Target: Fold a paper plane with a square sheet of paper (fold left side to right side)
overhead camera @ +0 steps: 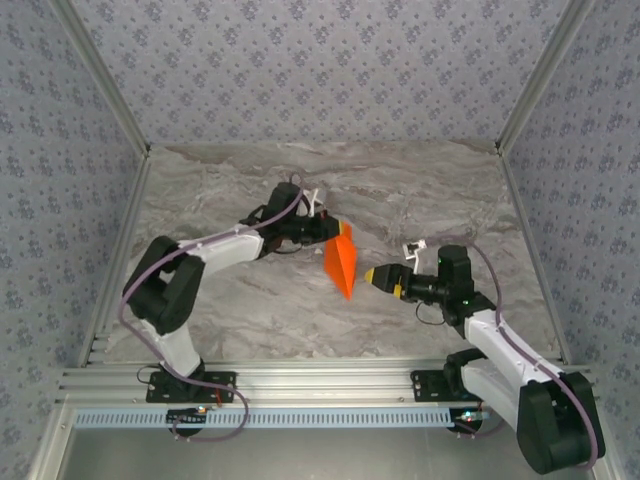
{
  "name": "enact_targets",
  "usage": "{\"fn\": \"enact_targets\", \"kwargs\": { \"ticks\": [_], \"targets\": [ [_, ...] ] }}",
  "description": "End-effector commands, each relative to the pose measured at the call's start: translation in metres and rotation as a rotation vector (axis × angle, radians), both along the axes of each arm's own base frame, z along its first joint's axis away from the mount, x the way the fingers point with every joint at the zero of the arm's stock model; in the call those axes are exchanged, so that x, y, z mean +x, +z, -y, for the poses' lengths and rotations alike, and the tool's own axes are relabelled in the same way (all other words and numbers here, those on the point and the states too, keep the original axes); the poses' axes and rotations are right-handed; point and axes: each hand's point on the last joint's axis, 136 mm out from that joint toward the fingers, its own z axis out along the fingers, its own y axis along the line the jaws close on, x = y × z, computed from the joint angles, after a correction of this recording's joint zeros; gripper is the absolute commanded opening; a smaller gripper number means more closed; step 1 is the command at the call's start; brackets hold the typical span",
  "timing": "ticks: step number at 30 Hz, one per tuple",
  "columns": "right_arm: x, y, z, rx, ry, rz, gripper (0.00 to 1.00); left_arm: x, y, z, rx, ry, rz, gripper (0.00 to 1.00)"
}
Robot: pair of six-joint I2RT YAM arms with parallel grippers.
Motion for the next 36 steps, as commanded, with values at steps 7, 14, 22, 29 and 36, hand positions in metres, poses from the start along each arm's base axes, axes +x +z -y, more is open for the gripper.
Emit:
{"fn": "enact_targets", "kwargs": {
  "ticks": [7, 14, 22, 29, 36],
  "targets": [
    [0.008, 0.075, -0.026, 0.189, 0.118, 0.204, 1.00, -0.008, 0.137, -0.001, -0.215, -0.016, 0.153, 0.01],
    [0.009, 0.112, -0.046, 0.247, 0.159, 0.288, 0.99, -0.018, 0.161, 0.006, -0.316, -0.055, 0.134, 0.00],
    [0.022, 0.137, -0.053, 0.284, 0.141, 0.313, 0.80, -0.031, 0.171, 0.014, -0.402, -0.103, 0.085, 0.00],
    [0.022, 0.141, -0.051, 0.267, 0.123, 0.320, 0.42, -0.034, 0.161, 0.014, -0.397, -0.107, 0.056, 0.00],
    [0.014, 0.117, -0.038, 0.079, 0.081, 0.316, 0.18, -0.029, 0.145, -0.011, -0.275, -0.058, 0.110, 0.43]
  ]
}}
